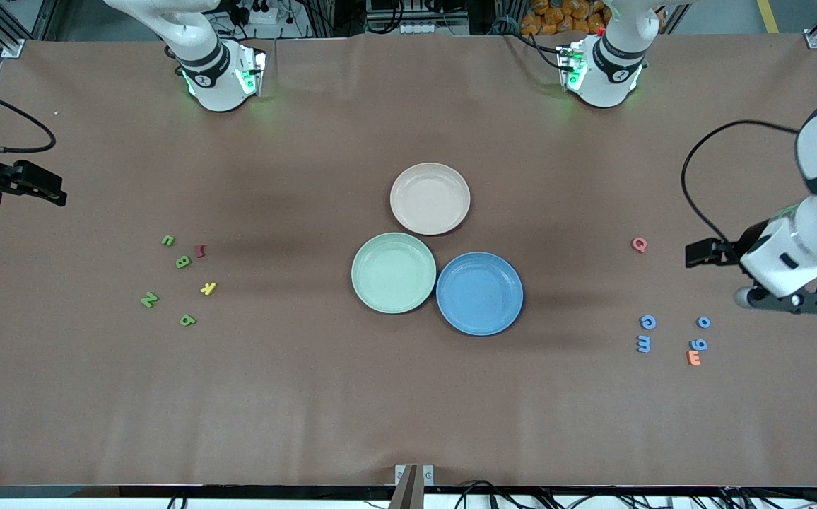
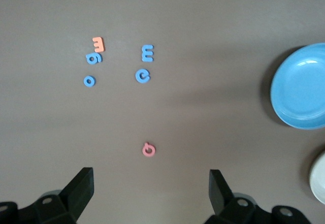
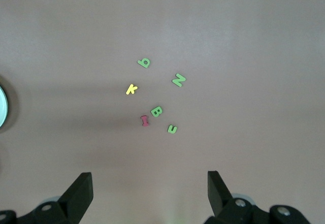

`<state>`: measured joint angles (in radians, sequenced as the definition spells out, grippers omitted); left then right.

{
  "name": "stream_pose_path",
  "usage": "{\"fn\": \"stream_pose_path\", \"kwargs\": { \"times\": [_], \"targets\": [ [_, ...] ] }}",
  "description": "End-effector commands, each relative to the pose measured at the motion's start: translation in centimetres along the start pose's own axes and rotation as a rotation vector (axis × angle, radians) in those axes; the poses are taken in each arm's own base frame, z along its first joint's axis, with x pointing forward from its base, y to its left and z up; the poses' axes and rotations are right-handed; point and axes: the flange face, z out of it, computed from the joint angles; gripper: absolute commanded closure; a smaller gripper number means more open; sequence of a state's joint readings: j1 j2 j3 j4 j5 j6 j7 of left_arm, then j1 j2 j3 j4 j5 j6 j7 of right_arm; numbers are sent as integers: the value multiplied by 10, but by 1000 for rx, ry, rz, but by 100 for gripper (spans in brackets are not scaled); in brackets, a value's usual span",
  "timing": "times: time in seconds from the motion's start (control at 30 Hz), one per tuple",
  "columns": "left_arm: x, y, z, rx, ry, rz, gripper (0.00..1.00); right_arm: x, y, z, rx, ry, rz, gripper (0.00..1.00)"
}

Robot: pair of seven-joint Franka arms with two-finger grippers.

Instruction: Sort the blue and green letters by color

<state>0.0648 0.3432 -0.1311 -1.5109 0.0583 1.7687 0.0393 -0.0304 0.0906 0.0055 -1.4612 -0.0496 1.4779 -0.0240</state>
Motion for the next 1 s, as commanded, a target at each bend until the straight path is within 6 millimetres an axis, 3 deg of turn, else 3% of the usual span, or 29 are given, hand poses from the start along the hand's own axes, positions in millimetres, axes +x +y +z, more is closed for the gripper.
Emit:
{"fn": "stream_pose_path", "kwargs": {
  "times": [0.0,0.2,0.4,0.67,0.87,0.97],
  "targets": [
    [-2,-24,40,14,15,-15,0,-2,0,-6,17,16,18,0],
    [-4,-40,114,5,41,-35,0,7,1,2,16,45,19,0],
    [2,-47,182,-13,23,-51,0,25,8,30,18,58,31,0],
    [8,-51,221,-25,34,-64,0,43,33,91,78,131,95,0],
    [12,-49,237,-29,45,-72,0,50,36,128,75,146,104,0],
    [14,-48,245,-31,52,-77,0,54,48,153,73,156,126,0]
  ]
}}
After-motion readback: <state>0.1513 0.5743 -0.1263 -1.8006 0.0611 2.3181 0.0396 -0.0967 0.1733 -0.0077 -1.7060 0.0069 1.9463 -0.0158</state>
